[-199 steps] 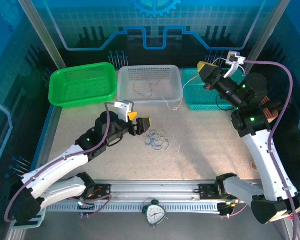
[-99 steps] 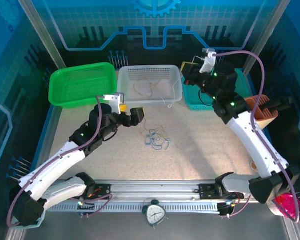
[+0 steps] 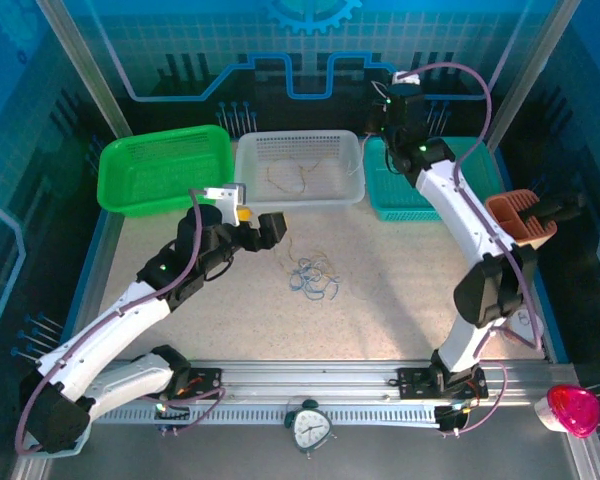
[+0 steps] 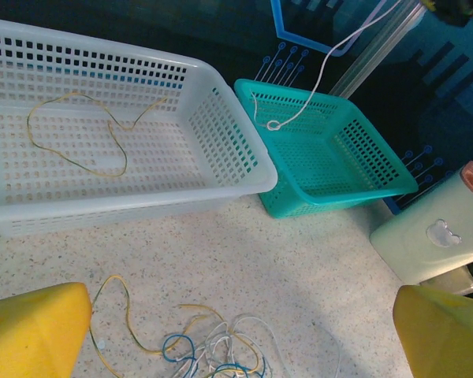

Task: Untangle the cables

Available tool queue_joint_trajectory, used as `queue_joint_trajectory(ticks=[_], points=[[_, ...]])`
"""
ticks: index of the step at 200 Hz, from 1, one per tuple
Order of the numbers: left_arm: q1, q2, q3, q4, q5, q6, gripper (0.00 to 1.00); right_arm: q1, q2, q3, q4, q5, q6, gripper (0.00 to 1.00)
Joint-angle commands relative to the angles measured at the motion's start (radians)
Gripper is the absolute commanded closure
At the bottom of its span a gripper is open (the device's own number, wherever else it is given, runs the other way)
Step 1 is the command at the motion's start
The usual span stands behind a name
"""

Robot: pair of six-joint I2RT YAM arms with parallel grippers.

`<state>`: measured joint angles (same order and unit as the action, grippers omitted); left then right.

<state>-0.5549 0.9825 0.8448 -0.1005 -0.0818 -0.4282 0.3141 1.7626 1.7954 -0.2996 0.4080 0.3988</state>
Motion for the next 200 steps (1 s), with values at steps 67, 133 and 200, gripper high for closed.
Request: queue_joint_trajectory(ticks=[67, 133, 200], points=[[0.015, 0.032, 0.027, 0.022, 0.034, -0.014, 0.01, -0.157, 0.156, 0.077, -0.090, 0.070, 0.059, 1.00], [0.015, 0.048, 0.010, 0.044, 0.048, -0.035, 0.01, -0.223, 0.390, 0.231, -0.268, -0.093, 0.110, 1.00], [0.015, 0.050, 0.012, 0.043, 0.052, -0.039, 0.01, -0.273, 0.467, 0.240, -0.382, -0.130, 0.161, 0.44]])
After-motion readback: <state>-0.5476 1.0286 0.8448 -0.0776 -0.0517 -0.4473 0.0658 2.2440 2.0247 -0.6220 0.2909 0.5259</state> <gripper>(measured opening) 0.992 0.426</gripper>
